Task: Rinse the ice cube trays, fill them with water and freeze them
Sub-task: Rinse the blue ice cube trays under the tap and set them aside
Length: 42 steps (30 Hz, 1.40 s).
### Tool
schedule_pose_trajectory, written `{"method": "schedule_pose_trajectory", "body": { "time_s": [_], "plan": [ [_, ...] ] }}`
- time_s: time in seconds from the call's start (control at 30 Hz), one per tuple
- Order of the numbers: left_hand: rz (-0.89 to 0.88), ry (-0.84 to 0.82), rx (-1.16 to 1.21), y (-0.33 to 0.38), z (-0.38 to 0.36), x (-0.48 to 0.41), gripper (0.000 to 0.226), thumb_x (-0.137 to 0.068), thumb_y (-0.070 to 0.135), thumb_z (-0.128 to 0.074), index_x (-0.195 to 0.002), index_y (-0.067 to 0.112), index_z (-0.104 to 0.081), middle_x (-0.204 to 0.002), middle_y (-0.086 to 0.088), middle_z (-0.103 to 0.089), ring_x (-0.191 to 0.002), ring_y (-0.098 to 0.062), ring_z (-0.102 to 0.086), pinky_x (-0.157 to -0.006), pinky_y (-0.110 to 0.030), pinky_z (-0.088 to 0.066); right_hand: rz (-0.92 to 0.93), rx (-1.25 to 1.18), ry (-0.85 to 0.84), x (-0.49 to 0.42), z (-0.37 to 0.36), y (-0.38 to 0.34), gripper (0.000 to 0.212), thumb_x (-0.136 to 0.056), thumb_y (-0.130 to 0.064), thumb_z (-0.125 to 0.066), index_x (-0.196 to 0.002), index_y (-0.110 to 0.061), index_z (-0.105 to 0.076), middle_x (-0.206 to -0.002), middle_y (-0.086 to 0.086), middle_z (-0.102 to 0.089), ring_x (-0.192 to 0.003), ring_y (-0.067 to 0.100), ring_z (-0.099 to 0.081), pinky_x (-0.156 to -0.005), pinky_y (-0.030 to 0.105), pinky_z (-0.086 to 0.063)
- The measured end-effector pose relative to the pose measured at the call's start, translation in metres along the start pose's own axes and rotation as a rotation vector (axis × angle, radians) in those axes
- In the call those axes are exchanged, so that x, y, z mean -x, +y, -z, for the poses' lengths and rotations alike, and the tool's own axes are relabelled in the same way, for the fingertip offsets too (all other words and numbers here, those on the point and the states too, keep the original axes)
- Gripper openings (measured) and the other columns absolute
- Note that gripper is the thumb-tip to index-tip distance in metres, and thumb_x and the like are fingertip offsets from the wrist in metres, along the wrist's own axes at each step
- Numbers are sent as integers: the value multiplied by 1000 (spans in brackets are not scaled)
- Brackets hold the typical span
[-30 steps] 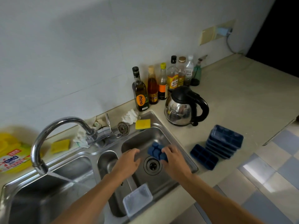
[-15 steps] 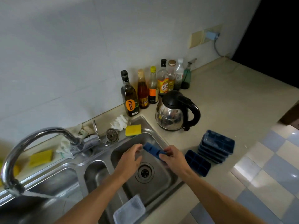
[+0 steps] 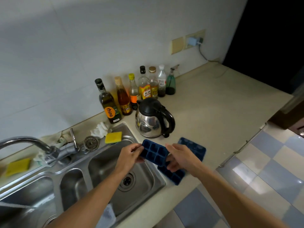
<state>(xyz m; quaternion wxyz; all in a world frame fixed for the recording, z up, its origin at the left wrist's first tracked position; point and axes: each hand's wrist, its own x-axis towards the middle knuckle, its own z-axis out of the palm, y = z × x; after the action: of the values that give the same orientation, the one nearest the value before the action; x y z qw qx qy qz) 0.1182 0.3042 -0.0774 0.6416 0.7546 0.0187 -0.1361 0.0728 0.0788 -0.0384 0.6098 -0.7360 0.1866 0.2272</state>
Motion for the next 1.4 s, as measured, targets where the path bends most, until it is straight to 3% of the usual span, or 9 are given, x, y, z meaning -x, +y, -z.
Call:
{"method": "schedule_pose_trajectory", "body": {
  "time_s": [0.17, 0.27, 0.5, 0.6, 0.7, 0.9, 1.0, 1.17, 1.4],
  "plan": [
    [30, -51, -81, -11, -35, 0, 19, -101, 13, -58, -96, 9, -76, -79, -7, -74, -70, -20, -69, -60, -27, -56, 379, 444, 321, 2, 56, 1, 22, -98, -45, -58, -89, -25, -61, -80, -8, -68, -74, 14, -65, -63, 26, -51],
    [21, -81, -182, -26, -52, -1, 20, -102, 13, -58, -92, 9, -76, -73, -7, -73, -64, -18, -67, -57, -26, -55, 500, 637, 370, 1, 78, 10, 21, -100, -41, -58, -106, -21, -61, -104, -4, -63, -91, 17, -59, -74, 29, -47],
    [112, -60, -415, -54, -73, -5, 25, -101, 17, -58, -85, 18, -77, -67, -10, -71, -54, -14, -64, -57, -29, -53, 327, 979, 118, -2, 90, 39, 68, -98, -51, -57, -153, -20, -32, -154, 5, -34, -139, 28, -35, -112, 42, -37],
    [96, -43, -556, -61, -81, -8, 20, -101, 18, -59, -92, 17, -77, -66, -6, -70, -52, -9, -63, -55, -24, -52, 318, 1016, 92, -5, 91, 43, 73, -97, -49, -60, -155, -21, -27, -157, 6, -31, -141, 29, -34, -113, 43, -36],
    [44, -26, -735, -66, -88, -8, 20, -100, 22, -61, -113, 15, -75, -93, 7, -66, -69, -6, -60, -65, -21, -47, 340, 1038, 97, -9, 92, 43, 69, -96, -42, -62, -153, -19, -29, -153, 7, -36, -134, 29, -40, -109, 42, -39],
    [115, -10, -739, -68, -86, -4, 28, -100, 31, -60, -123, 18, -71, -114, 0, -74, -84, -6, -64, -82, -26, -52, 406, 957, 117, -11, 93, 37, 65, -95, -38, -63, -151, -21, -35, -146, 6, -43, -128, 26, -44, -106, 37, -42],
    [176, 128, -623, -53, -79, 4, 36, -101, 40, -57, -127, 17, -66, -116, -2, -71, -94, -11, -65, -82, -24, -46, 460, 876, 118, -11, 83, 26, 63, -94, -40, -65, -148, -22, -39, -142, 4, -46, -125, 22, -47, -102, 33, -44],
    [158, 207, 65, -12, -58, 35, 54, -98, 55, -50, -122, 8, -63, -106, -11, -71, -92, -26, -70, -75, -35, -54, 562, 763, 24, -7, 30, -6, 57, -89, -44, -71, -138, -25, -47, -131, -3, -56, -111, 14, -57, -96, 34, -52],
    [192, 279, 404, -9, 15, 83, 68, -83, 86, -36, -109, 38, -77, -113, -6, -76, -105, -25, -73, -83, -40, -60, 656, 701, -162, 7, -97, -34, 56, -82, -57, -70, -127, -26, -56, -112, -9, -68, -98, 7, -65, -88, 30, -56]
  ]
}}
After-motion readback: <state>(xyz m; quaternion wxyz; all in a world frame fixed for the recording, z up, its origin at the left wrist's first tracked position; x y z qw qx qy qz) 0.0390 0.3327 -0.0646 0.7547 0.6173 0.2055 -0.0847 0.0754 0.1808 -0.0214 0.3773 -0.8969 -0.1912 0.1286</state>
